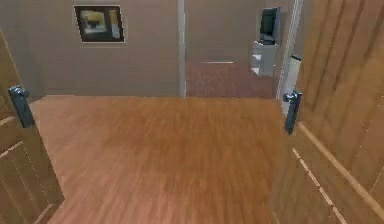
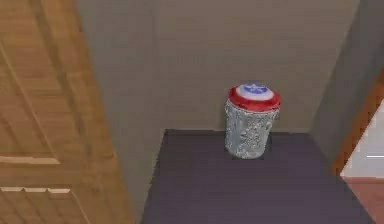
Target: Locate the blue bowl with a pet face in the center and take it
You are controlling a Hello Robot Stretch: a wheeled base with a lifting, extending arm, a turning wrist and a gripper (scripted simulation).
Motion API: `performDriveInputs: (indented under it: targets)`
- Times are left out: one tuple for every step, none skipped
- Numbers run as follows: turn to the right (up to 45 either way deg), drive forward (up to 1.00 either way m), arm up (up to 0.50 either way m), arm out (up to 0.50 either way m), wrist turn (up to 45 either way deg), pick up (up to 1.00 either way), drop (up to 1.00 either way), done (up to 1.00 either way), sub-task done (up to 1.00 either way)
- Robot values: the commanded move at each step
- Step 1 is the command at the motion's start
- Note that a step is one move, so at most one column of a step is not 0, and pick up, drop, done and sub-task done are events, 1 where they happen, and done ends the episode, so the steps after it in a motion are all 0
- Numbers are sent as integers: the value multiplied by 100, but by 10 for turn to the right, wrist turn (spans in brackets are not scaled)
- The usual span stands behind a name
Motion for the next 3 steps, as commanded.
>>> performDriveInputs:
  targets:
    - [0,100,0,0,0,0,0,0,0]
    - [210,0,0,0,0,0,0,0,0]
    - [0,5,0,0,0,0,0,0,0]
